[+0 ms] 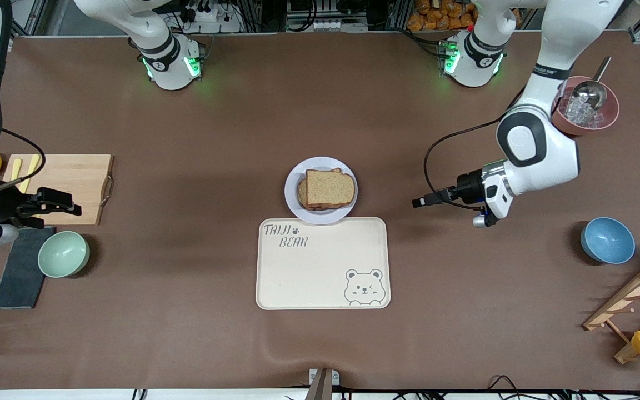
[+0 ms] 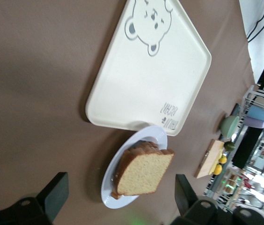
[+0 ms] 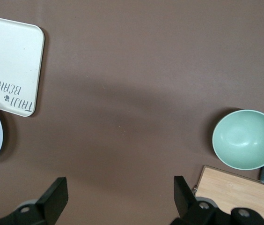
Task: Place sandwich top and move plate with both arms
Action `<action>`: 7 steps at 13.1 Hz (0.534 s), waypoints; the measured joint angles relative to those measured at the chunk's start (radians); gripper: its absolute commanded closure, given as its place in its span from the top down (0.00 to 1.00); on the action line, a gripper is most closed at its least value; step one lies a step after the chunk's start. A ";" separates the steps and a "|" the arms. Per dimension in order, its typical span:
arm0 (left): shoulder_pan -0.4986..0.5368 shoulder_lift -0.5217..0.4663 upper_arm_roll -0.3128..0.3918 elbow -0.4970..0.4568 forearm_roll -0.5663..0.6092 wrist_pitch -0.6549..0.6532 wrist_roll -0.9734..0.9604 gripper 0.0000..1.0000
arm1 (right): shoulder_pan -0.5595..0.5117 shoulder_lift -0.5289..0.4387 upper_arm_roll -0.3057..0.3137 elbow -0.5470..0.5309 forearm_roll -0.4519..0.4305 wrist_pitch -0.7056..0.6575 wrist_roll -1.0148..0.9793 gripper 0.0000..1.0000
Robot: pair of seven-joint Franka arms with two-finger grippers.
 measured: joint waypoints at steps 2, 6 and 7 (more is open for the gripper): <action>-0.006 0.001 -0.023 -0.043 -0.095 0.013 0.043 1.00 | -0.001 0.000 -0.005 0.042 -0.038 -0.036 0.000 1.00; -0.006 0.043 -0.046 -0.112 -0.290 0.017 0.262 1.00 | -0.028 -0.009 -0.008 0.173 -0.082 -0.169 0.000 1.00; -0.006 0.073 -0.055 -0.118 -0.356 0.017 0.347 1.00 | -0.063 -0.022 0.013 0.205 -0.100 -0.199 0.000 1.00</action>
